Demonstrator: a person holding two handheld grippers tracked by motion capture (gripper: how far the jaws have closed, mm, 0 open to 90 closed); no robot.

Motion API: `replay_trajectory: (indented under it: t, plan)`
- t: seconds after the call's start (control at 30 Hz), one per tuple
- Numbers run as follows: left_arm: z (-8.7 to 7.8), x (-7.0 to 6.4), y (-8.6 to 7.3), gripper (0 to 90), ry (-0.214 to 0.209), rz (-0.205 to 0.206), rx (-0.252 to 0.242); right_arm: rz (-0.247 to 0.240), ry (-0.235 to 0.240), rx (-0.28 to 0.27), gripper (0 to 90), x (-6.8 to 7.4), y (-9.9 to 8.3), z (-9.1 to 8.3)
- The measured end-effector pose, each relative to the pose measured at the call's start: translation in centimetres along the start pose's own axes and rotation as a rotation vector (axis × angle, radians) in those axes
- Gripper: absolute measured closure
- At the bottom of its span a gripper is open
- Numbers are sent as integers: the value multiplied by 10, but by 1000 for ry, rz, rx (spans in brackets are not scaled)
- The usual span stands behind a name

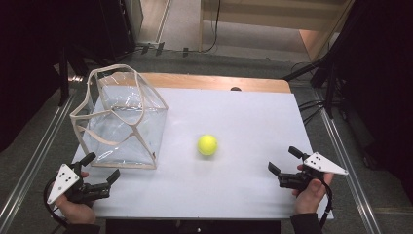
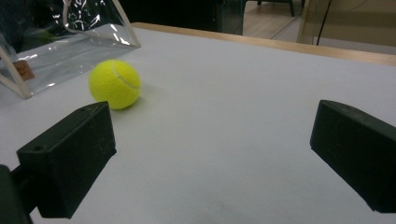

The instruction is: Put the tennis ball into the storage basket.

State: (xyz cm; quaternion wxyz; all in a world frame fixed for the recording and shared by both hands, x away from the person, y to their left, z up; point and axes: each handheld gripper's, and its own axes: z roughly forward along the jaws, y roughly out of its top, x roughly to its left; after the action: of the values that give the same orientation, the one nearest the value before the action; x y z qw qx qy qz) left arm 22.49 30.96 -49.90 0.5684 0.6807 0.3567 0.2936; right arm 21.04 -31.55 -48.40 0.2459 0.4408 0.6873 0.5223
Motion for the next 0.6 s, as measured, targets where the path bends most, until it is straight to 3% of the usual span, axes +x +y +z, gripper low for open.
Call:
replay_trajectory:
  t: [0.6]
  plan:
    - [0, -1, 0, 0, 0, 3, 1, -61, 69, 2, 0, 15, 40, 23]
